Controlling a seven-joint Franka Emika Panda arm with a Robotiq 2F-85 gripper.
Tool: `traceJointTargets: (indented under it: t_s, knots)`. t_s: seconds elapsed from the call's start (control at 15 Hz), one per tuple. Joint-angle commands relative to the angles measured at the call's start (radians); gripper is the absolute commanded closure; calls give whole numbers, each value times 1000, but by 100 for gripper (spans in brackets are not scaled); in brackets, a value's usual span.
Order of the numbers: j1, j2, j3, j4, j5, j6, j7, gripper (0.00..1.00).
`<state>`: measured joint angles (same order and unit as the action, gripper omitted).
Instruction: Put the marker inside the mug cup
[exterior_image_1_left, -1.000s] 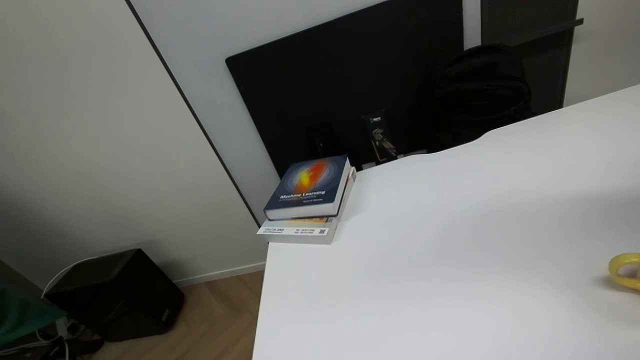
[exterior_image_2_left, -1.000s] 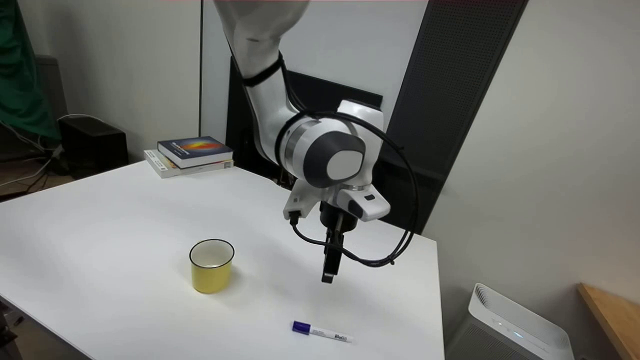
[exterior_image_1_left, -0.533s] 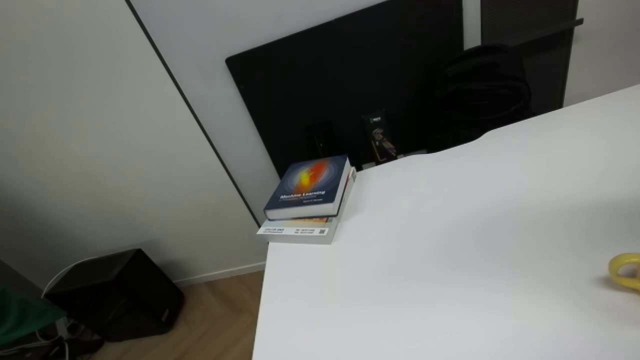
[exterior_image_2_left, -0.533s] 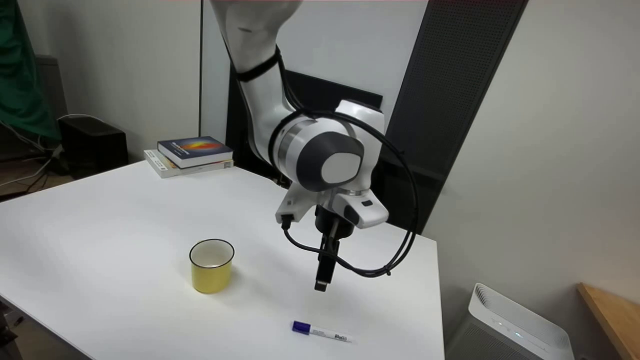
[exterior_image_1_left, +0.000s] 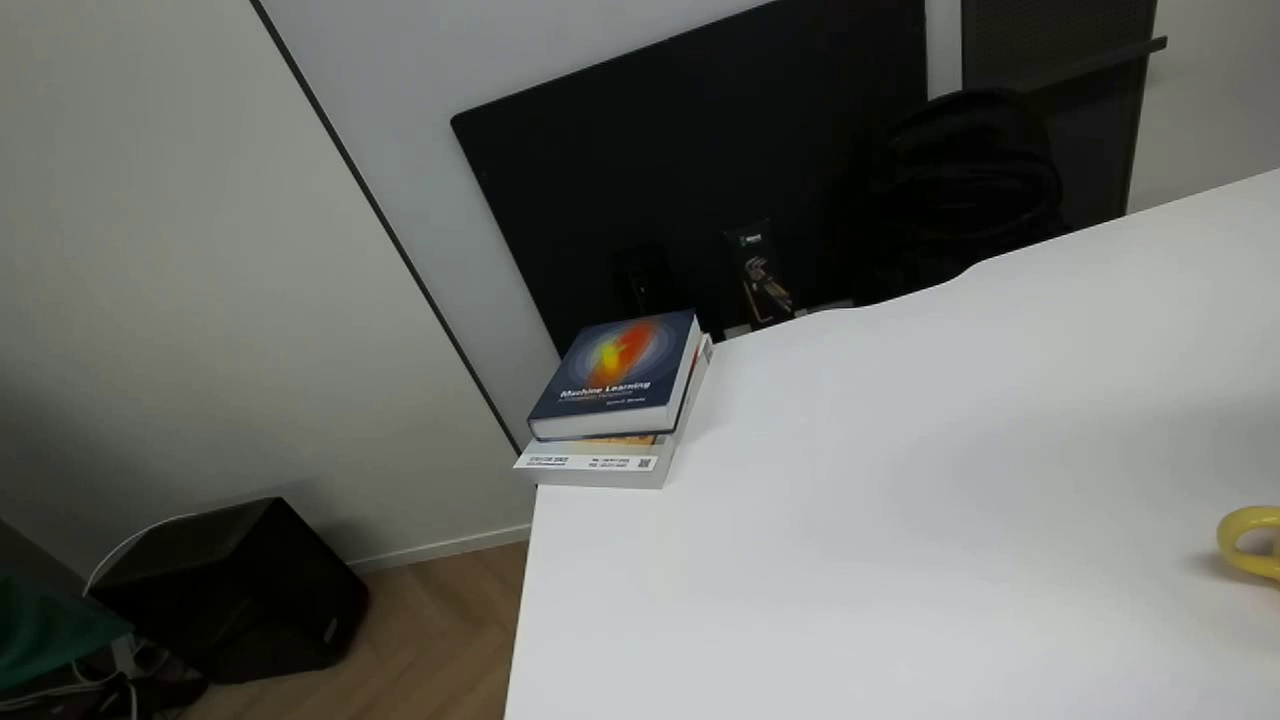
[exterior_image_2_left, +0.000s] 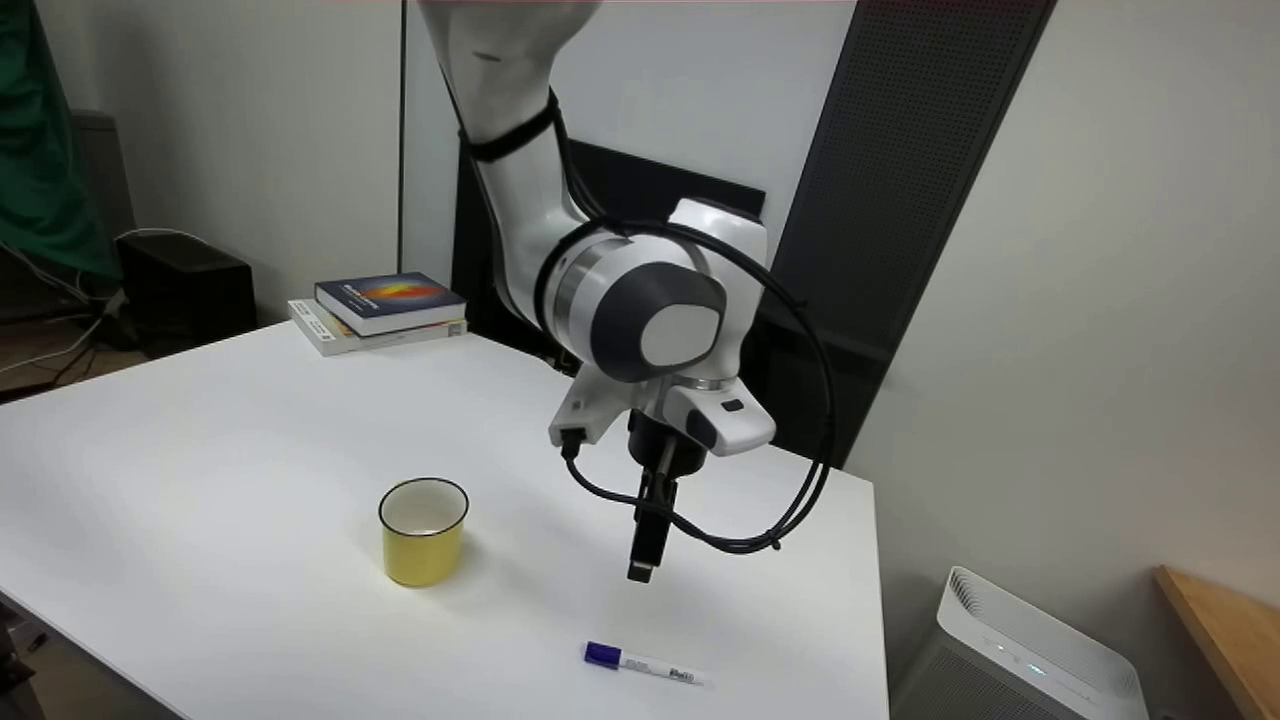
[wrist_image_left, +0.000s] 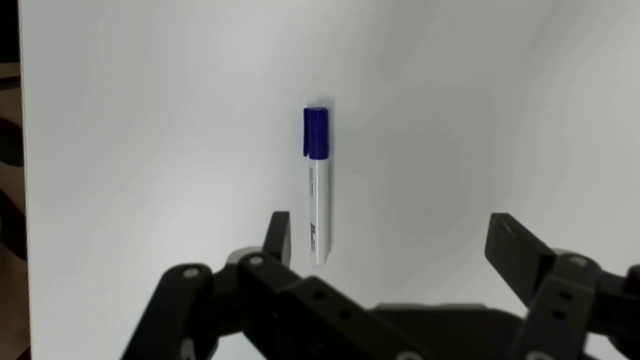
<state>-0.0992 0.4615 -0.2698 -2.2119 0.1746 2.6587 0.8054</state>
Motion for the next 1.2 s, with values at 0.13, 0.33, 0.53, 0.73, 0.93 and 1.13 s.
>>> traceJointTargets:
  t_s: [0.13,0.33,0.53,0.73,0.93,1.13]
  knots:
    - [-17,31,17,-9,13,66,-66,0]
    - [-40,54,42,-2,45,84,-116,0]
    - [-54,73,56,-3,70,98,-134,0]
    - [-56,92,54,-7,79,102,-138,0]
    - [-54,114,42,-13,78,106,-130,0]
    - [-64,136,43,-15,82,114,-136,0]
